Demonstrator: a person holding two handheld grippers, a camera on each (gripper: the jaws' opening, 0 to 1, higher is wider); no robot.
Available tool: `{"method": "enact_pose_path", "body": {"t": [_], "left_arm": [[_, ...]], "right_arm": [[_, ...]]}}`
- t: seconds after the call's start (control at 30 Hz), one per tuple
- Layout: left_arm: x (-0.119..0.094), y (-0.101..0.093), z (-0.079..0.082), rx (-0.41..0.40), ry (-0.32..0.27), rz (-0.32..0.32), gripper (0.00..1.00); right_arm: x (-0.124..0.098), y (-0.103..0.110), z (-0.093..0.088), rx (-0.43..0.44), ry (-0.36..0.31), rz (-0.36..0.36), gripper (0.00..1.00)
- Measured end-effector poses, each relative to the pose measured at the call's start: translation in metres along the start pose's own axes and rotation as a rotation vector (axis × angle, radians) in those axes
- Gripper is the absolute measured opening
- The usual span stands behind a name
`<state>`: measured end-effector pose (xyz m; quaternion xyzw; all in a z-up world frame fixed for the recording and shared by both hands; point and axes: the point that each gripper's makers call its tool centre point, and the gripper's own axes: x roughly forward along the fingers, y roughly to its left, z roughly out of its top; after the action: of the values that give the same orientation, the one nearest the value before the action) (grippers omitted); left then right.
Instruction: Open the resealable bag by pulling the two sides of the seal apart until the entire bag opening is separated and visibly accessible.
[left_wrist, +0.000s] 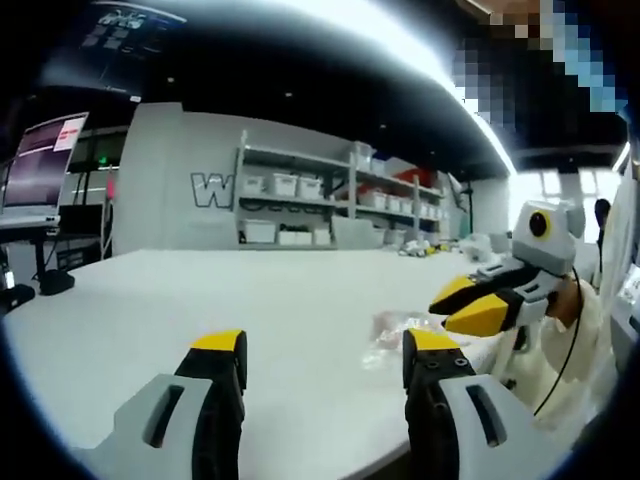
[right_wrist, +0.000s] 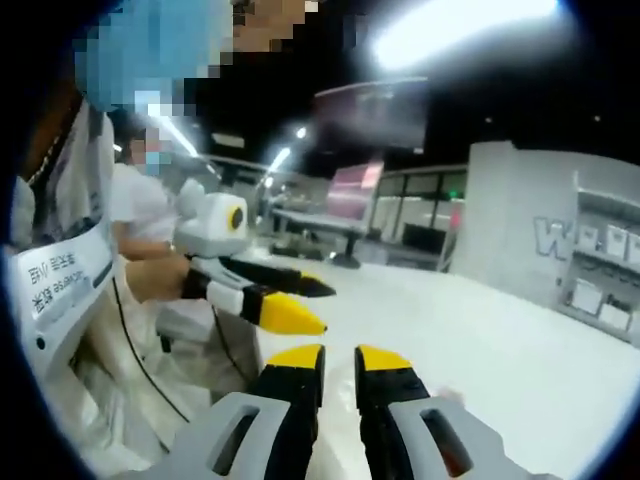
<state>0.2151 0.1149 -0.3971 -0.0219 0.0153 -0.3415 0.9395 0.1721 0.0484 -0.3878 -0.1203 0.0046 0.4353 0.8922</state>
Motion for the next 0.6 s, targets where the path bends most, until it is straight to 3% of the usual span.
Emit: {"method": "enact_pose_path", "body": {"t": [0.2,0.33,0.43,0.6], "left_arm": [[-0.003,0.002,0.003,0.007,-0.007,0.003,0.62],[-0.004,0.004,0.003,0.012,-0.009,0.005,0.62],[-0.004,0.002,-0.001,0.022,0.008,-0.003,0.63],[-0.002,-0.001,-0.005,0.023,0.014,-0.015,0.63]], "right_arm": [[0.011,0.008,-0.001,-0.049,0.039,0.018,0.09],[0.014,0.009,-0.011,-0.137,0.126,0.013,0.08],[0.013,0.011,-0.014,-0.256,0.207,0.012,0.08],[0.013,0.008,-0.016,-0.255,0.235,0.024,0.08]]}}
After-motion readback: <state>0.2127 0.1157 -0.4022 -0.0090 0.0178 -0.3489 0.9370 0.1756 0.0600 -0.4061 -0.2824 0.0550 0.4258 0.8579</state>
